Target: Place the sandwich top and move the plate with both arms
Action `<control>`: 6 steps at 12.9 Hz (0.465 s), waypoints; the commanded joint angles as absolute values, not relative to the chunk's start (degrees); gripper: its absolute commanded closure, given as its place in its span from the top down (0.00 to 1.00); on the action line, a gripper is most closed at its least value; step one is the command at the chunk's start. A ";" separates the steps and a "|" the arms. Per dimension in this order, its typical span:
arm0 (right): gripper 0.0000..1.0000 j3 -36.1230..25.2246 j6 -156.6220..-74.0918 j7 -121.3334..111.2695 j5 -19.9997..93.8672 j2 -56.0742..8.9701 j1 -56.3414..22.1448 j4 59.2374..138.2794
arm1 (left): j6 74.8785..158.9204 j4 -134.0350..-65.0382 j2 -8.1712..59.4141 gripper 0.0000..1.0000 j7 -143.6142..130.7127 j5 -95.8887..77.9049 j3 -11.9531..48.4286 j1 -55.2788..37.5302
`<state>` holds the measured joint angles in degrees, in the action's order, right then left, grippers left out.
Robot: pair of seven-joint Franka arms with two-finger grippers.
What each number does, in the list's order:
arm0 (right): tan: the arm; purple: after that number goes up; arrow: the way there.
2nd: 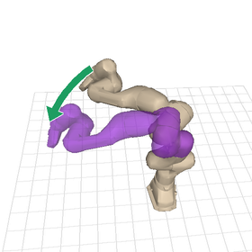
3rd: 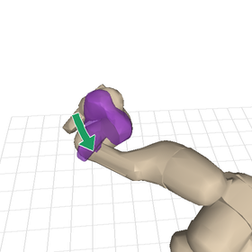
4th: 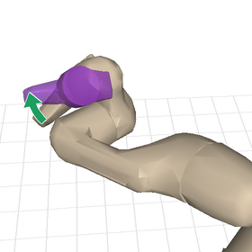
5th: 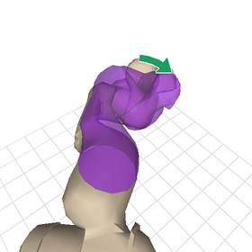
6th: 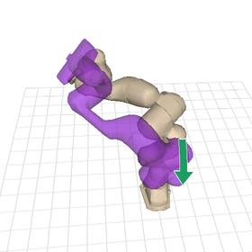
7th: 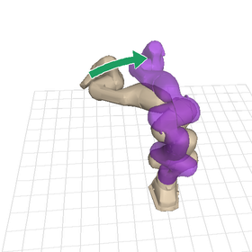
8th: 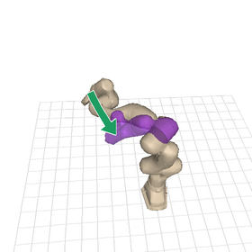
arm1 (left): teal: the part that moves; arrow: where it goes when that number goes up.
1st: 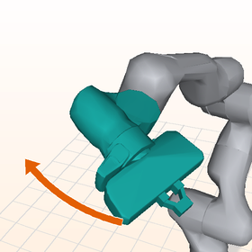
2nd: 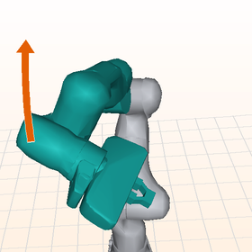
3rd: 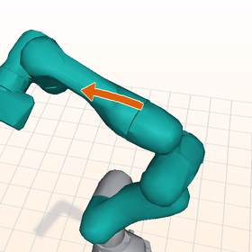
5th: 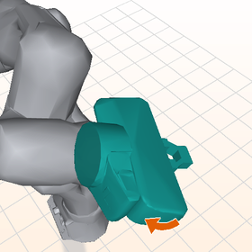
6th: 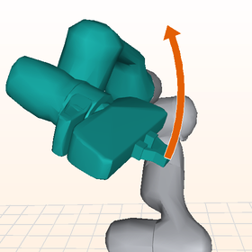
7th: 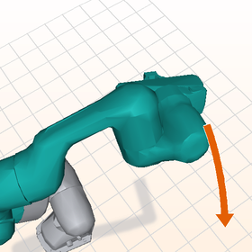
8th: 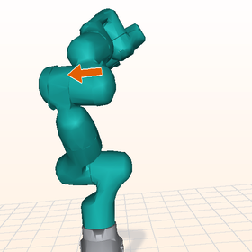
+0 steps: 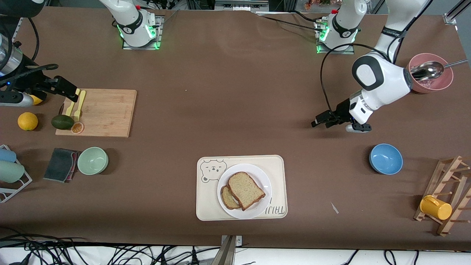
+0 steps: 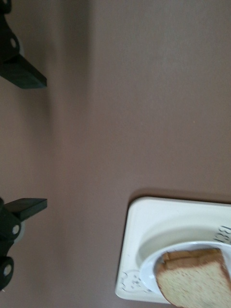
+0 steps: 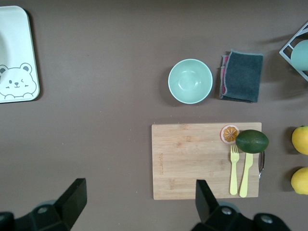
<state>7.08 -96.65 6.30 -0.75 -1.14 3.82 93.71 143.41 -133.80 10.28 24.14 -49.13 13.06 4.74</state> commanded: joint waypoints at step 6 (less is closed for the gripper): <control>1.00 7.21 -96.94 6.33 0.00 -0.62 3.78 93.60 | 124.49 -128.52 4.22 1.00 7.77 -21.75 10.64 10.55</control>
